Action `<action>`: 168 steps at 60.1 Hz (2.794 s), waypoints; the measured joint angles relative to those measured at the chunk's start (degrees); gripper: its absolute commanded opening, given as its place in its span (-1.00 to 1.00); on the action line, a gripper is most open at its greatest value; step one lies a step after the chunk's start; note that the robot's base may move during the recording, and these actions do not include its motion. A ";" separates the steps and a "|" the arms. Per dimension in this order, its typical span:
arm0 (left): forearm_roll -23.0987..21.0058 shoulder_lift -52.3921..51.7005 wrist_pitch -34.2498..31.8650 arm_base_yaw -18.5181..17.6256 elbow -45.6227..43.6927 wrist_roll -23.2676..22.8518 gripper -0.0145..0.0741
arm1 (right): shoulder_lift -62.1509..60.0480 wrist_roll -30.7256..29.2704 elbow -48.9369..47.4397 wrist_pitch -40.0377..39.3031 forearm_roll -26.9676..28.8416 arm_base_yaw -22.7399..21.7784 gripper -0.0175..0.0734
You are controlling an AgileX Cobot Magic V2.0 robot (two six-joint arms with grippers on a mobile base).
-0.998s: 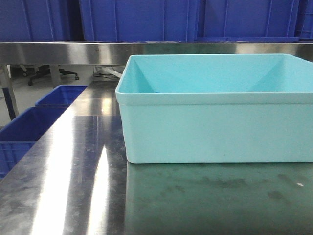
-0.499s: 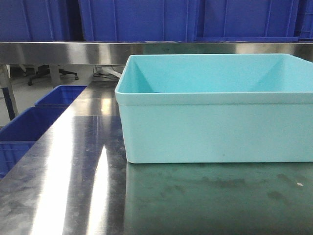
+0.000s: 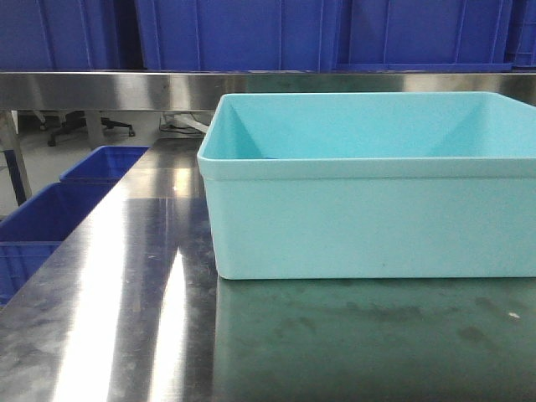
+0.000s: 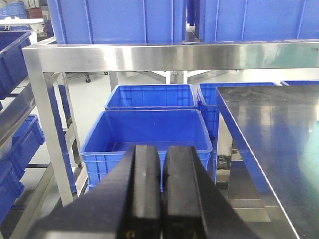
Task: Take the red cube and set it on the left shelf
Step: 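Hold the red cube raised in the right gripper, then drive the base back and turn away from the table, holding the cube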
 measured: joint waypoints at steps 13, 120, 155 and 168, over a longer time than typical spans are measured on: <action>0.00 0.00 0.00 0.00 0.00 0.00 -0.44 | 0.00 0.00 0.03 -0.09 -0.07 0.00 -0.49; 0.00 0.00 0.00 0.00 0.00 0.00 -0.44 | 0.00 0.00 0.03 -0.09 -0.07 0.00 -0.49; 0.00 0.00 0.00 0.00 0.00 0.00 -0.44 | 0.00 0.00 0.12 -0.09 -0.07 0.00 -0.49; 0.00 0.00 0.00 0.00 0.00 0.00 -0.44 | 0.00 0.00 0.12 -0.09 -0.07 0.00 -0.49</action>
